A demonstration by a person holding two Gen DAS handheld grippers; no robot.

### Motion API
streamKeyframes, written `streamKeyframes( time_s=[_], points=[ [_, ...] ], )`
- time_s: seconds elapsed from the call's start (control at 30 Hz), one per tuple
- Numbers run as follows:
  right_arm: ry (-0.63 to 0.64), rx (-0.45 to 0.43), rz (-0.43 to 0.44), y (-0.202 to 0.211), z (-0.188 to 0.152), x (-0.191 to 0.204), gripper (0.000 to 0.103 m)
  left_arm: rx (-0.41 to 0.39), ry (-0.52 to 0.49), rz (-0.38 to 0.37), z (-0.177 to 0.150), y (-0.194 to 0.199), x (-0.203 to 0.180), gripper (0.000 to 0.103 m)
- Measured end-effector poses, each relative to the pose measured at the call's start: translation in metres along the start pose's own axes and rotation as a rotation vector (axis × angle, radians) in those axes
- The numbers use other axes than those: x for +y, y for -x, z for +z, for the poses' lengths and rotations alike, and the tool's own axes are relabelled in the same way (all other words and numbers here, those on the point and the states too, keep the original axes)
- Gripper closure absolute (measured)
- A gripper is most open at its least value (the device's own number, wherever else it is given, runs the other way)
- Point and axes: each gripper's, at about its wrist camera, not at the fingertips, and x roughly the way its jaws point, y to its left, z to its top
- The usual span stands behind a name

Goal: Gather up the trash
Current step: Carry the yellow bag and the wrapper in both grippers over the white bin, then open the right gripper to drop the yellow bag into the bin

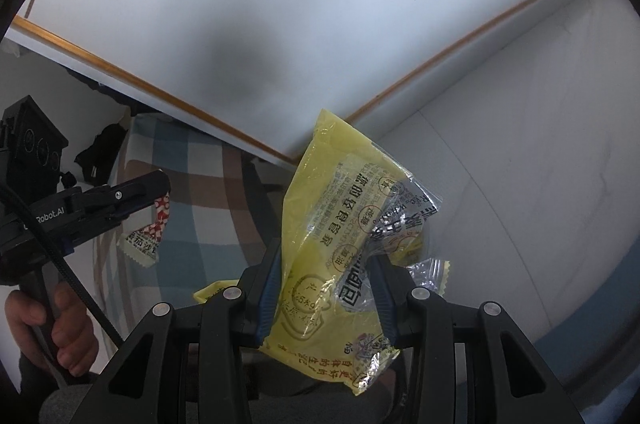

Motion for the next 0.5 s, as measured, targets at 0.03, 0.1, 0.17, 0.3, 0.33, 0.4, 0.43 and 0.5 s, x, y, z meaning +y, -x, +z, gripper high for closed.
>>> streamKeyframes(
  time_s=[0.03,0.1,0.17,0.3,0.33,0.4,0.43,0.5],
  points=[
    [-0.003,0.012,0.000,-0.007,0.000,0.001,0.061,0.008,0.000,-0.001,0.000,-0.004,0.000,0.089],
    [-0.005,0.041,0.003,-0.022,-0.001,-0.001,0.060,0.026,0.009,-0.008,0.001,-0.011,0.002,0.089],
    [-0.002,0.068,0.002,-0.038,-0.003,0.002,0.060,0.039,0.020,-0.009,0.004,-0.016,0.003,0.089],
    [-0.019,0.116,0.002,-0.070,-0.005,0.004,0.058,0.060,0.038,-0.018,0.008,-0.024,0.004,0.089],
    [-0.027,0.124,0.007,-0.075,-0.005,0.003,0.058,0.063,0.039,-0.022,0.010,-0.025,0.003,0.089],
    [-0.036,0.145,0.007,-0.083,-0.005,0.000,0.057,0.064,0.041,-0.025,0.012,-0.027,0.003,0.089],
    [-0.037,0.152,0.004,-0.086,-0.005,-0.002,0.055,0.066,0.044,-0.027,0.013,-0.029,0.004,0.089],
    [-0.032,0.159,0.004,-0.094,-0.003,-0.001,0.048,0.071,0.053,-0.031,0.014,-0.032,0.006,0.089]
  ],
)
